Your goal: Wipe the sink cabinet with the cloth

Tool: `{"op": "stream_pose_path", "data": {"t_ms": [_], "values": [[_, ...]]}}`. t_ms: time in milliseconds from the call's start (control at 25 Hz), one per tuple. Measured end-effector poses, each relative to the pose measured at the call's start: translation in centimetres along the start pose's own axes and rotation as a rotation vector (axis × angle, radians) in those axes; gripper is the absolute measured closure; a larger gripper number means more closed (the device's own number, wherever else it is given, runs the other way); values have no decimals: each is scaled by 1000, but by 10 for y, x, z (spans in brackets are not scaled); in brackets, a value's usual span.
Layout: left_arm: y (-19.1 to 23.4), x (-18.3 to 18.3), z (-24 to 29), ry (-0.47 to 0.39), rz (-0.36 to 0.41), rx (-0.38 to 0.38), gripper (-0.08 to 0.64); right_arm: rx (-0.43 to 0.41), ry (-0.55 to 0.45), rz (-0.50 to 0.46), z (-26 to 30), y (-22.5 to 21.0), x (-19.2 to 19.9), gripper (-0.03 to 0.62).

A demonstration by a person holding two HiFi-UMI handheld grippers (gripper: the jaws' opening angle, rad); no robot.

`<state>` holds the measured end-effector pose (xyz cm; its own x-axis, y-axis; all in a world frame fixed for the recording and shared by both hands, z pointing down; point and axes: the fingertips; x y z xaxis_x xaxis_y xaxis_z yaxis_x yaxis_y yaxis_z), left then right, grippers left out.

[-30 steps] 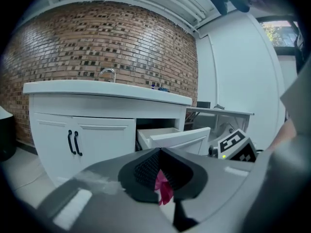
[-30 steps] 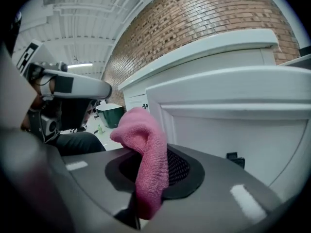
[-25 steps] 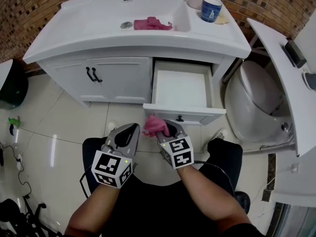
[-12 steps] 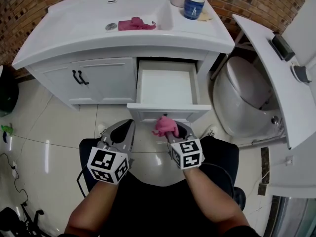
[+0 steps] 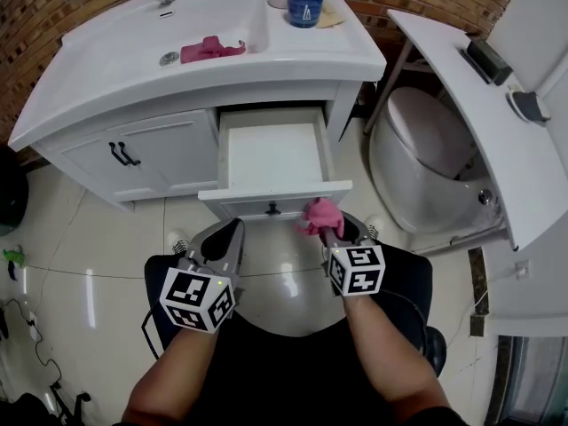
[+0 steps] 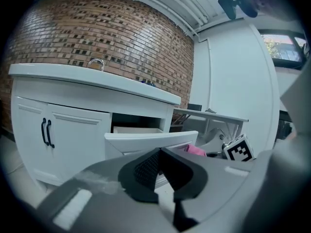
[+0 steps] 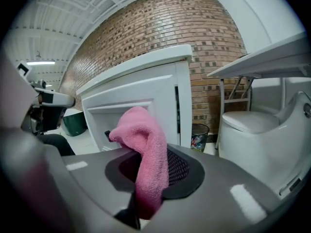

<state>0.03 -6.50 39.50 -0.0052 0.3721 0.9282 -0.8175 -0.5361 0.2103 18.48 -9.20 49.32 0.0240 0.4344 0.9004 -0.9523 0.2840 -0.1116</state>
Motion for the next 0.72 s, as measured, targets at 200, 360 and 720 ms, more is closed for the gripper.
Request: {"op": "stream_pose_path", "data": {"t_ms": [200,360,720], "values": [[-11,0,9,-1,1,15,554,61,8,8,-9,-25,10,512],[-15,-1,12,-3,-2,21,554,87,7,15,-16,-37,11,512],[9,-1,2,-17,-58,-33,554,-144,57,-115,2,57,26,512]]}}
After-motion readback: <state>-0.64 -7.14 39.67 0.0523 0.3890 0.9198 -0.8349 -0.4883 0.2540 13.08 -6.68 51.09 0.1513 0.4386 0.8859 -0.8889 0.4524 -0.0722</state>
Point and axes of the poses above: the fingertips, and each gripper's own axes: z forward along the fingers, y to its left, x out of its underside, and after that the axes turned 2 degrees about -z, right-handed
